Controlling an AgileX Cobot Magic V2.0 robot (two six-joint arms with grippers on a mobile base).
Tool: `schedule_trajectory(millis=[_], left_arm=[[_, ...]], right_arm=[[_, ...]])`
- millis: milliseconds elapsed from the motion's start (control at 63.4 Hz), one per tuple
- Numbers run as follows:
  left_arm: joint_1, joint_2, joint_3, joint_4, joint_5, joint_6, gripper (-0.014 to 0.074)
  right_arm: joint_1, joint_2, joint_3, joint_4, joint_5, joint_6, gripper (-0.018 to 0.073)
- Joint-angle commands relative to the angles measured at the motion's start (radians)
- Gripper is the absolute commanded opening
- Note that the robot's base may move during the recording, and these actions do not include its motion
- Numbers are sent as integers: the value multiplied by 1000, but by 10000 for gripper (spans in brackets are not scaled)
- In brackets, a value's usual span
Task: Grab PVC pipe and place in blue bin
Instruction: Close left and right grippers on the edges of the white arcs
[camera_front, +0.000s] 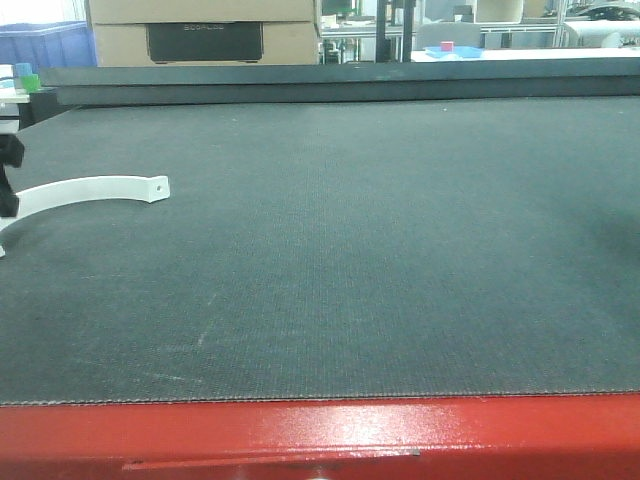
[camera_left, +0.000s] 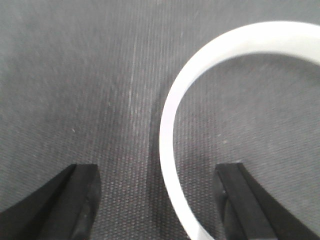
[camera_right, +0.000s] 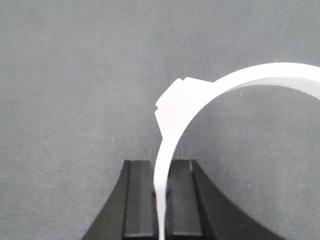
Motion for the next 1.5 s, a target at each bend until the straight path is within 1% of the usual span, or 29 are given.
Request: schedule_trajectory(millis=[0,95,174,253,379,489,900,1342,1420,1484], left_arm=[[5,19,-6,-12,-27,-8,391],[3,27,-6,-12,-39,-8,391],[3,32,-6,-12,-52,-8,372],[3,36,-6,-12,-56,-8,323],[3,36,-6,-12,-61,-8,185],[3,37,-6,-10,-63,-8,113],[3,40,-6,-10,-101,-8,110],[3,110,-6,-27,-91,-8,110],[3,112,-6,-27,-101,-8,96],[3,112,-6,-27,-108,-8,65]], right_arm=[[1,-46,0,5,-3,-6,-169],[1,-77,0,9,-1,-6,-169],[1,-90,0,17,-1,-6,-169],[1,-95,0,20,-1,-6,-169],[1,-95,0,33,-5,-6,-169],[1,-95,-3,35,-5,-6,-169],[1,-95,-99,41,17,-6,-169],[1,-95,-101,41,38,-6,-169],[1,-95,-101,41,38,-6,-169],[1,-95,-101,41,38,-6,-169]])
